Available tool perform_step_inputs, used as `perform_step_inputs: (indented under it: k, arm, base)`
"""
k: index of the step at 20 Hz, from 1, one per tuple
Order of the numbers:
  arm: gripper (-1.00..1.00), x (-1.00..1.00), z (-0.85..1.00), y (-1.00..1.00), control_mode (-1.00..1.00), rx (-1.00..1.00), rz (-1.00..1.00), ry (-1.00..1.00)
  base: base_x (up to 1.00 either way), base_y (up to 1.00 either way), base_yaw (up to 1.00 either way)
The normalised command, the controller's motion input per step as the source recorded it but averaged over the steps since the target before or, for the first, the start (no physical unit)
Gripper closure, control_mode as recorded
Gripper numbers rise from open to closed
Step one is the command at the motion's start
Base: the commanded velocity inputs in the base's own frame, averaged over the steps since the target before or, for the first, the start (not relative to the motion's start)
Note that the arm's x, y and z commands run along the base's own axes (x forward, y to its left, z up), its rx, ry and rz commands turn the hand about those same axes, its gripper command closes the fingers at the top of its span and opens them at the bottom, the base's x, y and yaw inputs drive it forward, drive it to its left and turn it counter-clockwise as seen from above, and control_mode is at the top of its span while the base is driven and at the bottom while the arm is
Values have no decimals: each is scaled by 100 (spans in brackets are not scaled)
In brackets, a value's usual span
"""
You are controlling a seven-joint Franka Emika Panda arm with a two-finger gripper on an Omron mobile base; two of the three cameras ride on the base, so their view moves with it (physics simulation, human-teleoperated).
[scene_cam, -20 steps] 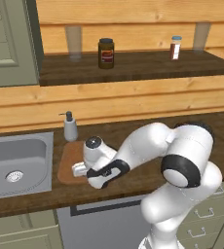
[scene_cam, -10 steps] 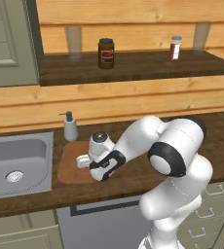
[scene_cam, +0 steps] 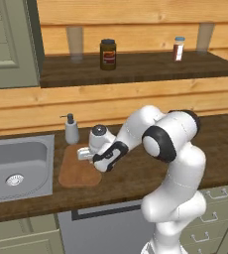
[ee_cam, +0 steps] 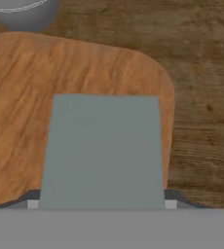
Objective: Pick up the sponge from the counter and clean the cutting board by briefly scrubbing or pressing down on the cutting board. Once finished, release the sponge.
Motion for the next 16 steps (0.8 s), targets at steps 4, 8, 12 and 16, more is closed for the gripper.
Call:
perform_step_inputs:
  k: [4, 8, 12, 16]
  arm:
    - [100, -43, 57, 2, -100, -1, 3, -22]
    - [100, -4, 57, 8, -100, -1, 2, -4]
    - [100, 26, 13, 17, -100, 0, 0, 19]
    - [100, 13, -5, 36, -100, 4, 7, 18]
  base:
    - [0, 0, 0]
    - [0, 0, 0]
    - [0, 0, 0]
    - [0, 0, 0]
